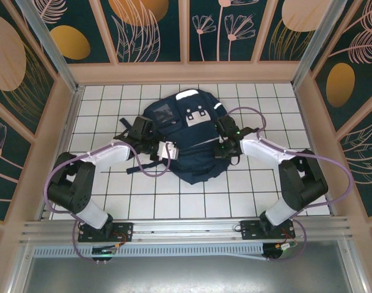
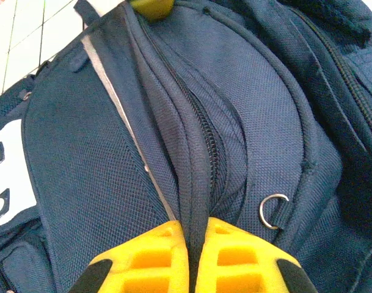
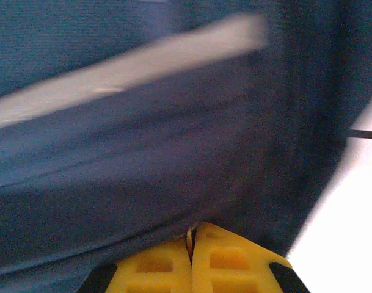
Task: Pack the student bag
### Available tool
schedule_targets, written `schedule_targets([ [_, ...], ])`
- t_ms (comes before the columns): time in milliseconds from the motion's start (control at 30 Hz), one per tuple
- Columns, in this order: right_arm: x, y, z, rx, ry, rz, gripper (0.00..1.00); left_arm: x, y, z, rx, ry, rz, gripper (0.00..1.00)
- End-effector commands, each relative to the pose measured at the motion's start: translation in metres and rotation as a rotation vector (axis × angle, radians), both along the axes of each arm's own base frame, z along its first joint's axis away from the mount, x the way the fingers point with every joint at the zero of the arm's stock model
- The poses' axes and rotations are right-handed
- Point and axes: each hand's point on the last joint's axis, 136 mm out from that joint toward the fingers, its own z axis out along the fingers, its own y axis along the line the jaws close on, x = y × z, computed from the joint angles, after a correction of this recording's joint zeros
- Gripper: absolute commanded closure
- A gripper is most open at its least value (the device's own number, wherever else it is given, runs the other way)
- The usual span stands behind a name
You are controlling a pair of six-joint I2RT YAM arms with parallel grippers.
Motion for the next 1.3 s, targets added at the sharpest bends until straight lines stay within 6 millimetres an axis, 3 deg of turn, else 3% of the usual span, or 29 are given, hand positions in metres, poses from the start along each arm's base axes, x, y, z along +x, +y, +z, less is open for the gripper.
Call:
schedule_targets([
  [0, -0.002, -0.045, -0.014, -0.159, 0.030, -0.085, 1.00, 0.001, 0.032, 0.001, -0.033, 0.048, 0.079, 1.00],
  [100, -0.015, 0.007, -0.002, 0.003, 0.022, 0.098, 1.00, 0.036, 0.057, 0.015, -0.074, 0.001, 0.239, 1.00],
  [167, -0.027, 0.049, 0.017, 0.127, -0.003, 0.221, 1.00, 0.054, 0.070, 0.017, -0.059, -0.003, 0.320, 0.81],
  [200, -0.032, 0.068, 0.026, 0.184, -0.014, 0.268, 1.00, 0.056, 0.073, 0.016, -0.028, 0.010, 0.314, 0.78],
  [300, -0.036, 0.101, 0.046, 0.283, -0.036, 0.324, 1.00, 0.041, 0.062, 0.027, -0.050, 0.085, 0.205, 0.48],
  [367, -0.035, 0.117, 0.055, 0.334, -0.049, 0.347, 1.00, 0.025, 0.053, 0.035, -0.097, 0.135, 0.143, 0.38],
  [533, -0.043, 0.146, 0.068, 0.420, -0.056, 0.424, 1.00, -0.013, 0.035, 0.029, -0.093, 0.158, 0.041, 0.33],
  [633, -0.052, 0.159, 0.074, 0.447, -0.060, 0.474, 1.00, -0.021, 0.025, 0.021, -0.061, 0.171, 0.029, 0.33],
  [800, -0.058, 0.159, 0.073, 0.435, -0.053, 0.484, 1.00, -0.025, 0.014, 0.037, -0.090, 0.172, 0.017, 0.30],
  [933, -0.066, 0.160, 0.076, 0.450, -0.051, 0.502, 1.00, -0.009, 0.000, 0.035, -0.105, 0.118, 0.106, 0.35],
  [1000, -0.069, 0.161, 0.080, 0.464, -0.053, 0.511, 1.00, 0.005, -0.001, 0.030, -0.101, 0.100, 0.193, 0.47],
  [1067, -0.071, 0.161, 0.083, 0.472, -0.059, 0.518, 1.00, 0.013, 0.001, 0.023, -0.080, 0.104, 0.233, 0.67],
  [1167, -0.071, 0.154, 0.080, 0.439, -0.069, 0.523, 1.00, 0.014, 0.008, 0.010, -0.009, 0.111, 0.243, 0.85],
  [1200, -0.069, 0.150, 0.077, 0.412, -0.074, 0.518, 1.00, 0.012, 0.011, 0.006, 0.013, 0.107, 0.240, 0.96],
  [1267, -0.061, 0.131, 0.066, 0.314, -0.080, 0.498, 1.00, 0.005, 0.015, 0.002, 0.041, 0.100, 0.212, 1.00],
])
